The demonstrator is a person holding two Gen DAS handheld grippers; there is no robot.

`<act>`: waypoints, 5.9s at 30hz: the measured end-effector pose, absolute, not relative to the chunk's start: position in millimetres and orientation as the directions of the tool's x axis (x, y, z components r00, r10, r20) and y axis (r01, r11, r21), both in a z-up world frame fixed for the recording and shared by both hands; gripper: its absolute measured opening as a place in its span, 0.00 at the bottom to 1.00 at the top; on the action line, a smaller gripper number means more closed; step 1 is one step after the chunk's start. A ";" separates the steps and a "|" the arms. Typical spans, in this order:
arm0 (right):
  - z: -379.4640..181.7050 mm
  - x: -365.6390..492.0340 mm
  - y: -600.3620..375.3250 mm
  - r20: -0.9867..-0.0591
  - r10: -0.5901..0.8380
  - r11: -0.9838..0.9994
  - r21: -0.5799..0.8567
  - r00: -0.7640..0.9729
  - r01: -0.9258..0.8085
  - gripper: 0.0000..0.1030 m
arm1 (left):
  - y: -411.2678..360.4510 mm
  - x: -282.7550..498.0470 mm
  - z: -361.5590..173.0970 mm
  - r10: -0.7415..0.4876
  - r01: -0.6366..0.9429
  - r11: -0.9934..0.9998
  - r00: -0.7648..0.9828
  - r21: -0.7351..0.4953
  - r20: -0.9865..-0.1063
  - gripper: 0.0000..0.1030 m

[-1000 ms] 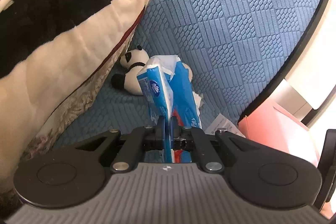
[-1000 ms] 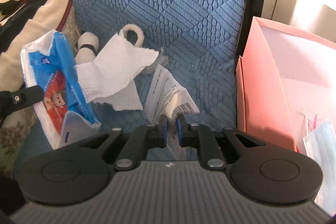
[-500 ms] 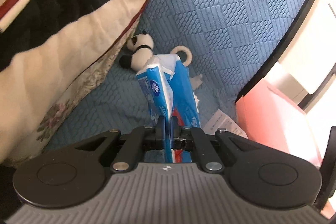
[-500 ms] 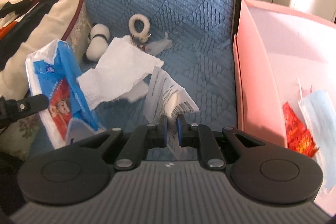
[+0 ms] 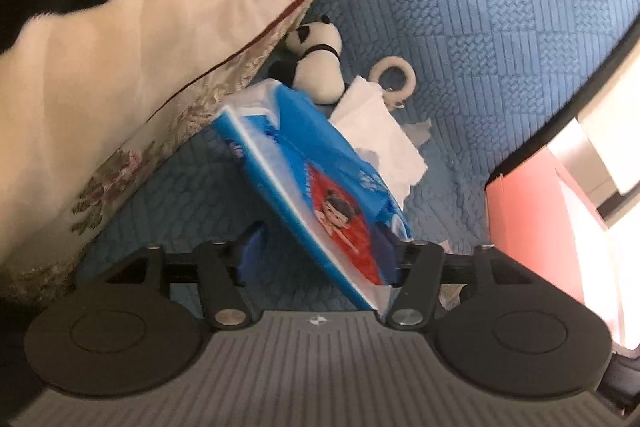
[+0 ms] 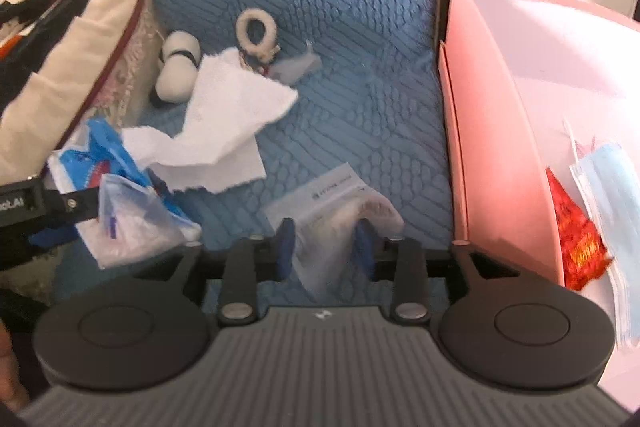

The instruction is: Organize soft objects

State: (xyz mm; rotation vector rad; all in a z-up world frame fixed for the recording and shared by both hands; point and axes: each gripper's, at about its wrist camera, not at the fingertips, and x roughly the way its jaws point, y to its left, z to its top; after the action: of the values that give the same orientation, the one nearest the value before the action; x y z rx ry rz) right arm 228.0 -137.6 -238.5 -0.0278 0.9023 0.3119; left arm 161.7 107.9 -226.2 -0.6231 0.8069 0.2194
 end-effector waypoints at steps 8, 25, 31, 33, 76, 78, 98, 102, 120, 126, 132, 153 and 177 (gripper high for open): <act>-224.2 246.8 -139.3 -0.700 0.314 0.943 0.155 0.641 -0.294 0.47 | 118.0 160.0 -224.4 -0.068 -0.432 0.742 0.711 -0.512 -0.700 0.66; -239.8 294.6 -112.1 -0.694 0.536 0.843 0.410 0.481 -0.347 0.48 | 117.7 164.1 -228.0 -0.080 -0.434 0.733 0.710 -0.524 -0.699 0.66; -248.6 311.8 -90.1 -0.732 0.501 0.857 0.346 0.462 -0.382 0.48 | 114.5 165.3 -229.2 -0.054 -0.435 0.752 0.709 -0.496 -0.703 0.66; -252.1 317.1 -83.0 -0.756 0.462 0.871 0.289 0.464 -0.398 0.48 | 114.7 165.5 -229.8 -0.051 -0.435 0.754 0.708 -0.493 -0.704 0.66; -264.1 322.7 -24.2 -0.775 0.320 0.845 -0.028 0.545 -0.535 0.06 | 116.4 169.0 -239.6 -0.063 -0.465 0.727 0.687 -0.505 -0.724 0.61; -258.4 321.6 -26.7 -0.760 0.289 0.849 -0.077 0.582 -0.523 0.06 | 116.7 169.1 -239.5 -0.065 -0.466 0.725 0.688 -0.508 -0.723 0.61; -239.2 274.0 -74.5 -0.780 0.297 0.875 -0.008 0.550 -0.484 0.06 | 114.9 180.6 -244.5 -0.087 -0.459 0.707 0.699 -0.538 -0.710 0.56; -247.0 261.6 -71.5 -0.790 0.291 0.874 -0.010 0.540 -0.485 0.07 | 117.9 185.5 -251.6 -0.120 -0.455 0.680 0.705 -0.575 -0.699 0.49; -237.9 233.0 -88.2 -0.770 0.286 0.903 0.016 0.571 -0.430 0.06 | 105.9 184.3 -241.4 -0.106 -0.369 0.764 0.738 -0.530 -0.667 0.13; -227.5 226.3 -94.2 -0.757 0.291 0.899 0.007 0.585 -0.438 0.06 | 96.9 173.3 -229.1 -0.107 -0.322 0.805 0.747 -0.498 -0.656 0.13; -212.0 219.6 -103.8 -0.737 0.295 0.899 -0.003 0.609 -0.439 0.06 | 85.5 163.8 -217.4 -0.105 -0.296 0.831 0.747 -0.470 -0.657 0.12; -176.6 165.6 -153.3 -0.752 0.278 0.924 0.039 0.598 -0.380 0.06 | 51.5 117.2 -173.7 -0.131 -0.263 0.860 0.717 -0.438 -0.685 0.12; -70.8 170.2 -213.3 -0.669 0.269 0.945 0.044 0.693 -0.325 0.06 | -26.5 150.4 -68.7 -0.223 -0.097 0.905 0.723 -0.415 -0.654 0.12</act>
State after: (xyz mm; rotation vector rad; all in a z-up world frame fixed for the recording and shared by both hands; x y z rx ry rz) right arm 170.2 -213.3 -70.8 -0.0802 0.7344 0.3320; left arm 150.4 -26.5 -68.7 -0.4455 0.7662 -0.0721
